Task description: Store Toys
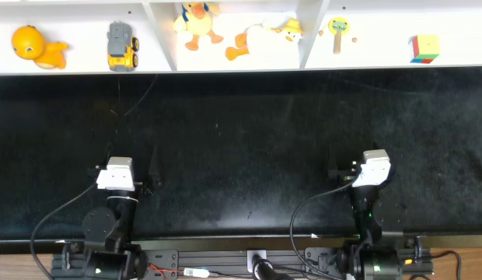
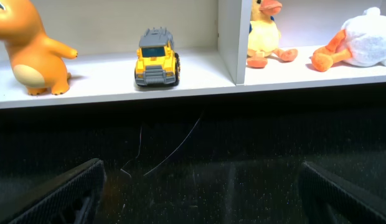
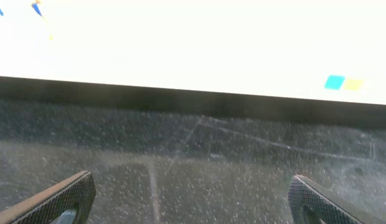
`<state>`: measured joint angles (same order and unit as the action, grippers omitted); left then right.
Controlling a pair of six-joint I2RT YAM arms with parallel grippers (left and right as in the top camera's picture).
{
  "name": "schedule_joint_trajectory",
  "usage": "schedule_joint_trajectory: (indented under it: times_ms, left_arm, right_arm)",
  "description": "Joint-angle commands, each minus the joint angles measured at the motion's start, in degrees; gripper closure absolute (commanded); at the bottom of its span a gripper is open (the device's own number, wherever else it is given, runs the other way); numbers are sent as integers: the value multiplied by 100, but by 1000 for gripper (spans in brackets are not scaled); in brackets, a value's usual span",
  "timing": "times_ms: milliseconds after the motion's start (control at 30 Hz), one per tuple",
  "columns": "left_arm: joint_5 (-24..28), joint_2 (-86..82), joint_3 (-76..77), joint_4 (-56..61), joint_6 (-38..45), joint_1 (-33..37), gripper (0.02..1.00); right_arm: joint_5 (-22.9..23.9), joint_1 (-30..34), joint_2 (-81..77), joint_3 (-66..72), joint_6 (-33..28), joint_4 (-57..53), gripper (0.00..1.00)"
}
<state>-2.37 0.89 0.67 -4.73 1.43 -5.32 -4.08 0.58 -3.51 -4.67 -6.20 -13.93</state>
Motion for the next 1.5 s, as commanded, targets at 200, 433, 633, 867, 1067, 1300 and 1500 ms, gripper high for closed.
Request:
schedule_joint_trajectory:
  times_ms: [200, 433, 633, 867, 1067, 1300, 1500]
  left_arm:
    - [33, -72, -20, -4, 46, -26, 20]
    - [33, -72, -20, -4, 46, -26, 20]
    - [33, -72, -20, -4, 46, -26, 23]
    - [33, -72, -20, -4, 46, -26, 20]
    - [33, -72, -20, -4, 46, -26, 20]
    - [33, -72, -20, -4, 46, -26, 20]
    - [33, -72, -20, -4, 46, -26, 20]
  right_arm:
    - [-155, -452, 337, 140, 260, 310, 5]
    - [-634, -313, 337, 444, 260, 1051, 5]
    - [-514, -313, 337, 442, 260, 1036, 5]
    - [-529, -310, 334, 439, 260, 1036, 5]
    - [-531, -319, 334, 439, 260, 1036, 5]
    - [-531, -59, 334, 439, 260, 1036, 7]
    - [-531, 310, 334, 439, 260, 1036, 5]
